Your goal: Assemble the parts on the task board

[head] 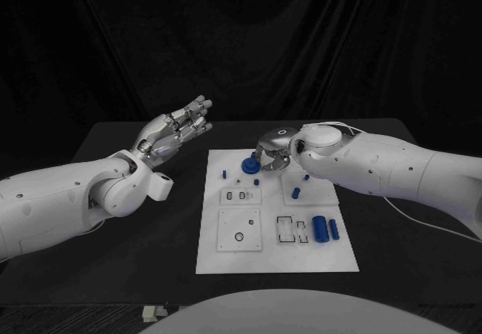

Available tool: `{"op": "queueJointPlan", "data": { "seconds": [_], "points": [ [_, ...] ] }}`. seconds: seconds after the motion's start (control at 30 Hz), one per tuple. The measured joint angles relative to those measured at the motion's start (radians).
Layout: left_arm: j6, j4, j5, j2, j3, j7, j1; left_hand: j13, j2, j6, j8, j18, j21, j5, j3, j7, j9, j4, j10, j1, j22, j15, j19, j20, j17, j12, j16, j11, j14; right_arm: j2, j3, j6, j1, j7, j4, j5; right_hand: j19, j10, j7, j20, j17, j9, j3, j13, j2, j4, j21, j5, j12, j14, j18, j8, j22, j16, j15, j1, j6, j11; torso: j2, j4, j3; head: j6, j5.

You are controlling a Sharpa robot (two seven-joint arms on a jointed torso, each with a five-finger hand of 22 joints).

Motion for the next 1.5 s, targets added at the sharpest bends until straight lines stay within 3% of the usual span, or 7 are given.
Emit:
{"op": "queueJointPlan", "data": {
  "seconds": [0.37,0.63,0.93,1.03,1.1,1.23,1.5],
  "points": [
    [0.001,-0.001,0.0,-0.002,0.0,0.0,0.0,0.0,0.0,0.004,0.0,0.0,0.0,0.0,0.003,0.004,0.0,-0.003,-0.004,0.0,0.0,0.0,0.0,0.0,0.0,0.0,0.0,0.004,0.0,-0.036,0.0,-0.01,-0.001,0.0,0.025,0.0,0.004,0.0,-0.014,0.004,0.0,0.05,-0.017,0.0,0.006,-0.017,0.0,-0.018,0.0,0.0,0.0,0.06,0.0,0.0,0.0,-0.006,0.076,0.0,0.0,0.0004,0.0,0.0,0.0],
    [0.001,-0.001,0.0,-0.004,0.0,0.0,-0.001,0.0,0.0,0.004,0.0,0.0,0.0,0.0,0.003,0.004,0.0,-0.003,-0.004,0.0,0.0,0.0,0.0,0.0,0.0,0.0,0.0,0.004,0.0,-0.087,0.0,-0.046,0.0,0.002,0.067,0.0,0.009,0.0,-0.013,-0.002,0.0,0.064,-0.026,0.0,0.007,-0.013,0.0,-0.035,0.0,0.0,0.0,0.061,0.0,0.0,0.0,-0.007,0.047,0.0,0.0,-0.0002,0.0,0.0,0.005],
    [0.001,-0.002,0.0,-0.008,0.0,0.0,-0.001,0.0,0.0,0.004,0.0,0.0,0.0,0.0,0.003,0.004,0.0,-0.003,-0.004,0.0,0.0,0.0,0.0,0.0,0.0,0.0,0.0,0.004,0.0,-0.2,0.0,-0.159,0.046,0.003,0.143,0.0,0.056,0.004,-0.017,-0.006,0.0,0.025,-0.053,0.0,-0.01,0.051,0.074,-0.129,0.0,0.001,0.0,-0.007,0.0,0.0,-0.001,-0.031,-0.094,-0.004,-0.001,-0.0004,0.0,0.0,0.004],
    [0.001,-0.002,0.0,-0.008,0.0,0.0,-0.001,0.0,0.0,0.008,0.0,0.0,0.0,0.0,0.004,0.004,0.0,-0.004,-0.001,0.0,0.0,0.0,0.0,0.0,0.0,0.0,0.0,0.006,0.0,-0.245,0.0,-0.211,0.06,0.003,0.177,0.0,0.056,0.004,-0.02,-0.006,0.0,0.015,-0.06,0.0,-0.018,0.077,0.113,-0.155,0.0,0.002,0.0,-0.012,0.0,0.0,-0.006,-0.039,-0.097,-0.004,-0.001,-0.0007,0.0,0.0,0.002],
    [0.001,-0.003,0.0,-0.008,0.0,0.0,-0.002,0.0,0.0,0.011,0.0,0.0,0.0,0.0,0.005,0.004,0.001,-0.006,0.0,0.0,0.0,0.0,0.0,0.0,0.0,0.0,0.0,0.007,0.0,-0.275,0.0,-0.241,0.065,0.003,0.201,0.0,0.061,0.002,-0.02,-0.015,0.0,0.008,-0.076,0.0,-0.045,0.096,0.2,-0.191,0.0,0.003,-0.032,-0.008,0.0,0.0,-0.015,-0.066,-0.081,-0.013,-0.001,-0.001,0.0,0.0,0.002],
    [0.001,-0.003,0.0,-0.008,0.0,-0.001,-0.002,0.0,0.0,0.011,0.0,0.0,0.0,0.0,0.005,0.004,0.001,-0.006,0.0,0.0,0.0,0.0,0.0,0.0,0.0,0.0,0.0,0.007,0.0,-0.337,-0.001,-0.306,0.07,0.007,0.242,0.003,0.062,0.002,-0.028,-0.021,0.0,0.004,-0.097,0.001,-0.086,0.102,0.244,-0.2,0.0,0.002,-0.032,0.003,0.0,0.0,-0.024,-0.101,-0.045,-0.013,-0.001,-0.0015,0.0,0.0,0.003],
    [0.001,-0.003,0.0,-0.01,0.0,-0.001,-0.003,0.0,0.0,0.011,0.0,0.0,0.0,0.0,0.005,0.004,0.001,-0.006,0.0,0.0,0.0,0.0,0.0,0.0,0.001,0.0,0.0,0.007,0.0,-0.401,0.0,-0.395,0.064,0.023,0.256,0.044,0.059,0.002,-0.03,-0.024,0.0,-0.004,-0.096,0.001,-0.091,0.102,0.244,-0.2,0.0,0.002,-0.032,0.003,0.0,0.0,-0.024,-0.099,-0.043,-0.013,-0.002,-0.0014,0.0,0.0,0.001]
  ]
}}
